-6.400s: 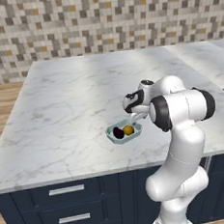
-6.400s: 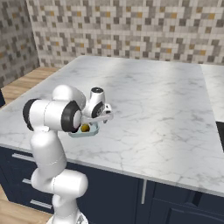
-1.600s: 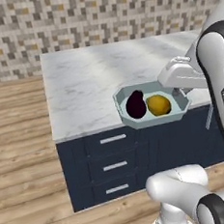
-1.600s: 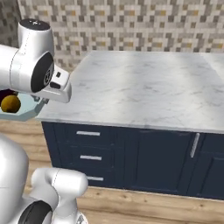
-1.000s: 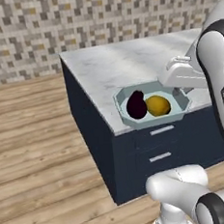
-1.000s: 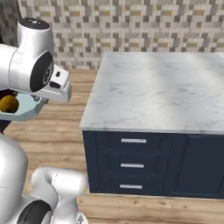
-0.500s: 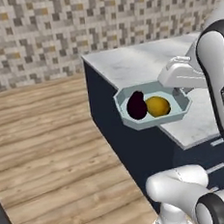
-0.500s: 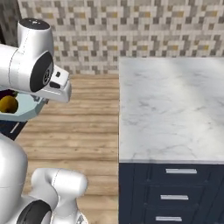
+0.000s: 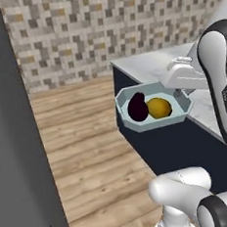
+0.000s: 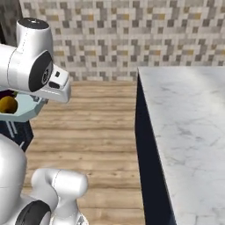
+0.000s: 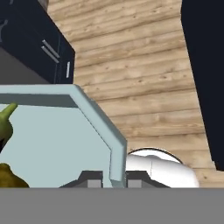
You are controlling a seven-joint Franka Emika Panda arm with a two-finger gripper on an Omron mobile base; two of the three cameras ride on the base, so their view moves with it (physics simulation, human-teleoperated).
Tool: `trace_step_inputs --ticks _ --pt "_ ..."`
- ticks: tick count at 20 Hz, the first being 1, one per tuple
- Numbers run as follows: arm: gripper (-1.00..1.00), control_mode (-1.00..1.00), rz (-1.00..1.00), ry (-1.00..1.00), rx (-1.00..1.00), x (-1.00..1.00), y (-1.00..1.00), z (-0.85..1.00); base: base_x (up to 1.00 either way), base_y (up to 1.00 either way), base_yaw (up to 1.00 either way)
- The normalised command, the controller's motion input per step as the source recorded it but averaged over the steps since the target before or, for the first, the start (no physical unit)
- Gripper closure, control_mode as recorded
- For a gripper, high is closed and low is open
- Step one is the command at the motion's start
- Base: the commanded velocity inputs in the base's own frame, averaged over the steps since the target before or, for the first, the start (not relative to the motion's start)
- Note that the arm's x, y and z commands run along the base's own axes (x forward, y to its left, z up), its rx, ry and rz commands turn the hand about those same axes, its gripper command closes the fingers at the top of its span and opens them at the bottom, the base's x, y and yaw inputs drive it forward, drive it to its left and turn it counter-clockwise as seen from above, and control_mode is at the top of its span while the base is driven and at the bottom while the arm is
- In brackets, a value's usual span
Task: Take the lemon and eggplant out of the freezer and place them in the tupperware container on the counter. Then put the tupperware containing the vegetables back in the freezer.
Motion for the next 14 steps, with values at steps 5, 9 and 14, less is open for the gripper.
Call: trace_step_inputs --ticks 5,9,14 --pt "1.0 1.0 0.0 0.0 0.0 0.0 0.0 0.0 1.0 0.52 0.05" --pt "1.0 1.0 0.0 0.0 0.0 0.0 0.0 0.0 0.95 0.16 0.32" --pt "1.0 1.0 0.0 0.0 0.0 0.0 0.0 0.0 0.35 0.01 0.61"
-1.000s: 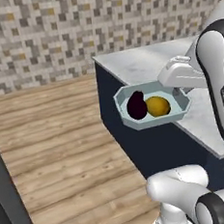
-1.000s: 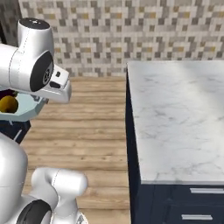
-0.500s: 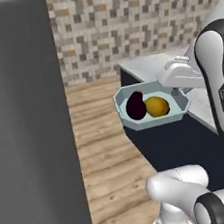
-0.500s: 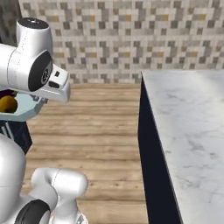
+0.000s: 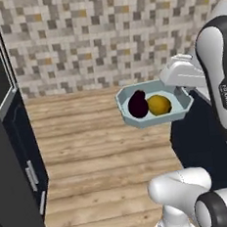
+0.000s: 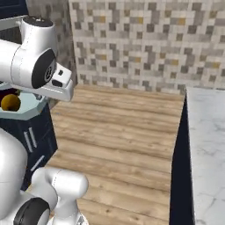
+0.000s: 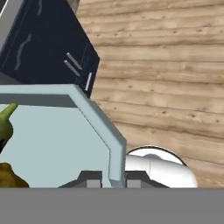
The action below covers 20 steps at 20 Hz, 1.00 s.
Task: Take the lemon and eggplant out of the freezer and place them in the tupperware container on the counter. Then put the tupperware containing the vegetables back in the freezer.
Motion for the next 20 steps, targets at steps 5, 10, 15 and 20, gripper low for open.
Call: trace_step_inputs --ticks 5,10,15,20 --pt "1.0 1.0 0.0 0.0 0.0 0.0 0.0 0.0 0.0 0.0 0.76" --pt "1.0 1.0 0.0 0.0 0.0 0.0 0.0 0.0 0.0 -0.01 0.79" --pt "1.0 1.0 0.0 0.0 0.0 0.0 0.0 0.0 -0.03 -0.1 0.79" --pt "1.0 1.0 0.0 0.0 0.0 0.0 0.0 0.0 0.0 -0.16 0.76"
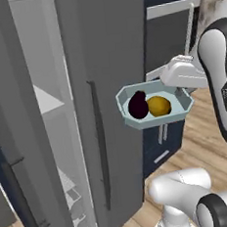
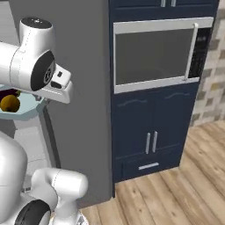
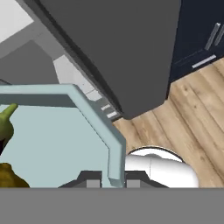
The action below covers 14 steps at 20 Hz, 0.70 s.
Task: Take the lemon and eggplant out of the freezer and place them in the tupperware container on the counter. Then put the tupperware containing the vegetables back in the freezer.
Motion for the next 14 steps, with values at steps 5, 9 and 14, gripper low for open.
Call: trace_step_inputs --ticks 5,9,14 --pt "1.0 1.0 0.0 0.0 0.0 0.0 0.0 0.0 0.0 -0.31 0.76" --pt "1.0 1.0 0.0 0.0 0.0 0.0 0.0 0.0 0.16 -0.33 0.66" --pt "1.0 1.0 0.0 0.0 0.0 0.0 0.0 0.0 0.3 -0.26 0.3"
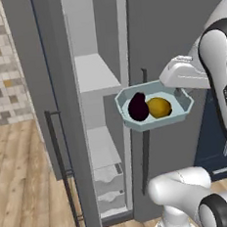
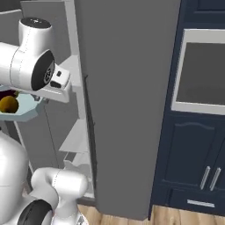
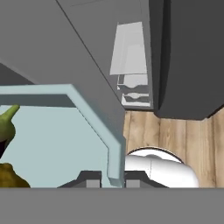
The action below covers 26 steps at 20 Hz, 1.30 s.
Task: Take the lemon and eggplant out of the freezer and place them in the tupperware container on the counter. Then put the tupperware containing the vegetables back in the freezer.
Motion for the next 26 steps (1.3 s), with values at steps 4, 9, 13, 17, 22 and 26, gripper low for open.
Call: trace_step_inputs --ticks 4,9,13,17,22,26 --pt "1.0 1.0 0.0 0.0 0.0 0.0 0.0 0.0 0.62 0.0 -0.01" --pt "1.0 1.0 0.0 0.0 0.0 0.0 0.0 0.0 0.69 0.0 -0.06" --pt "1.0 1.0 0.0 0.0 0.0 0.0 0.0 0.0 0.21 0.07 -0.04" --pt "1.0 -1.0 -0.07 0.01 0.08 -0.28 0.27 0.04 0.0 0.0 0.0" --pt "1.0 -1.0 -0.31 0.0 0.2 -0.06 0.24 0.05 0.0 0.0 0.0" --pt "1.0 -1.0 -0.44 0.0 0.18 0.0 0.23 0.0 0.0 0.0 0.0"
